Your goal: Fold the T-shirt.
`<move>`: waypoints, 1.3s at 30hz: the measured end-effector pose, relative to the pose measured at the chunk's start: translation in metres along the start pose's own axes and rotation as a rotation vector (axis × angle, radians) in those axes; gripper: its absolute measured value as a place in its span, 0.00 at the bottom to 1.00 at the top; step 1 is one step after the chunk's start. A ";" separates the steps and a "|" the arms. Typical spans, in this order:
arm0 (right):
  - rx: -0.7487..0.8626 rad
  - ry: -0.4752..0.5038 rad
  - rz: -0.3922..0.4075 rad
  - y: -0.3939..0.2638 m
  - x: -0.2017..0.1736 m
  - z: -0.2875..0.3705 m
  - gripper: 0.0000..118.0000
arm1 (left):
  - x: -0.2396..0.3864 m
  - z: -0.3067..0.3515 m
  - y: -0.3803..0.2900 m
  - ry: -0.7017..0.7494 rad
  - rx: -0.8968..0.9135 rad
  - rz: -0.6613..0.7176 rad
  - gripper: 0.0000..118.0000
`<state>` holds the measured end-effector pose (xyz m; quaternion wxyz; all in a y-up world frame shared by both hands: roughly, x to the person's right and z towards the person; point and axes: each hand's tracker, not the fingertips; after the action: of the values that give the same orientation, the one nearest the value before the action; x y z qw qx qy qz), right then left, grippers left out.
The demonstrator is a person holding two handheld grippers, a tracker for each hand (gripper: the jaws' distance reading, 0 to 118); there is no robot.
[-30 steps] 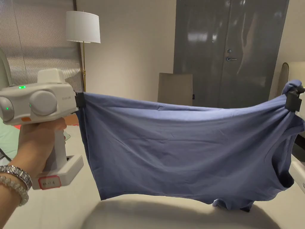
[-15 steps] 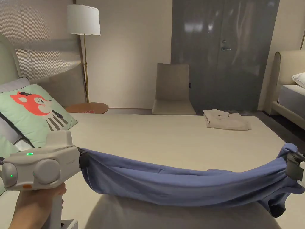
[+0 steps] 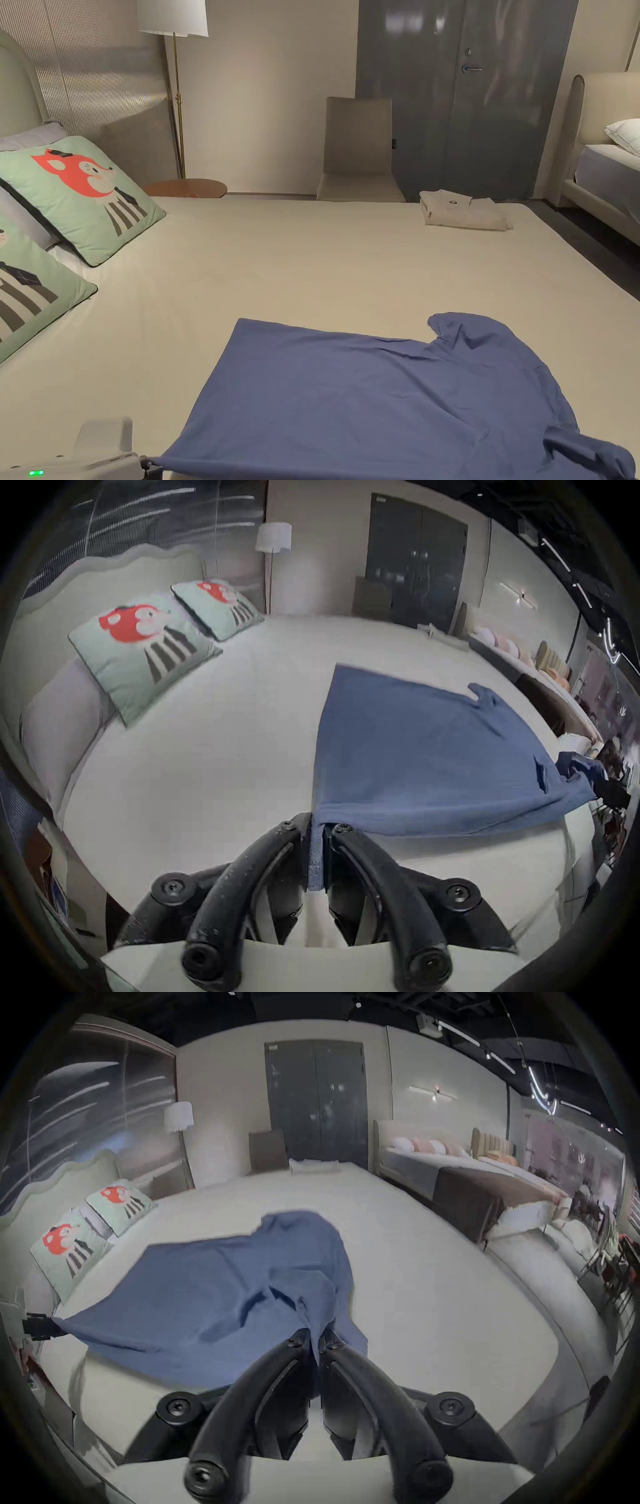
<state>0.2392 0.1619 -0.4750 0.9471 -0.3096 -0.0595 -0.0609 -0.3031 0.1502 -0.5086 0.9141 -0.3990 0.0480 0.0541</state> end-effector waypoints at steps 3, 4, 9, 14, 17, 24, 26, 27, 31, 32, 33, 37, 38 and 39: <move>-0.049 -0.020 0.011 -0.023 0.008 -0.002 0.03 | -0.003 -0.007 -0.019 -0.001 -0.060 -0.020 0.03; -0.060 -0.023 0.010 -0.029 0.011 -0.004 0.03 | -0.003 -0.009 -0.024 0.003 -0.079 -0.035 0.03; -0.119 -0.037 -0.024 -0.053 0.022 -0.017 0.03 | -0.001 -0.021 -0.040 0.015 -0.134 -0.064 0.03; -0.141 -0.055 0.029 -0.064 0.022 -0.025 0.03 | -0.003 -0.033 -0.046 0.024 -0.174 -0.076 0.03; -0.135 -0.056 0.052 -0.066 0.020 -0.025 0.05 | -0.005 -0.033 -0.047 0.020 -0.174 -0.058 0.03; 0.006 -0.086 0.070 -0.050 0.015 -0.001 0.92 | 0.003 0.003 -0.034 0.014 0.058 0.000 0.90; 0.093 -0.107 0.088 -0.038 0.006 0.013 0.91 | 0.009 0.018 -0.025 0.012 0.148 -0.005 0.90; 0.129 -0.110 0.098 -0.032 0.003 0.020 0.91 | 0.011 0.026 -0.022 0.014 0.190 -0.004 0.90; 0.298 -0.089 0.107 -0.017 -0.011 0.043 0.62 | 0.018 0.054 -0.014 -0.051 0.322 0.039 0.43; 0.325 -0.080 0.105 -0.015 -0.013 0.048 0.42 | 0.019 0.058 -0.015 -0.056 0.336 0.041 0.22; 0.343 -0.077 0.094 -0.013 -0.016 0.051 0.22 | 0.021 0.060 -0.014 -0.046 0.335 0.035 0.05; 0.359 -0.079 0.067 -0.013 -0.022 0.053 0.01 | 0.027 0.064 -0.022 -0.021 0.355 0.024 0.00; 0.356 -0.070 0.066 -0.012 -0.022 0.052 0.01 | 0.025 0.063 -0.024 -0.050 0.333 0.032 0.00; 0.347 -0.061 0.063 -0.013 -0.022 0.051 0.01 | 0.025 0.062 -0.028 -0.070 0.308 0.067 0.00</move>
<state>0.2114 0.1837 -0.4299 0.9855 -0.1451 -0.0878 -0.0106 -0.2723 0.1785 -0.4501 0.9633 -0.2500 0.0373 0.0903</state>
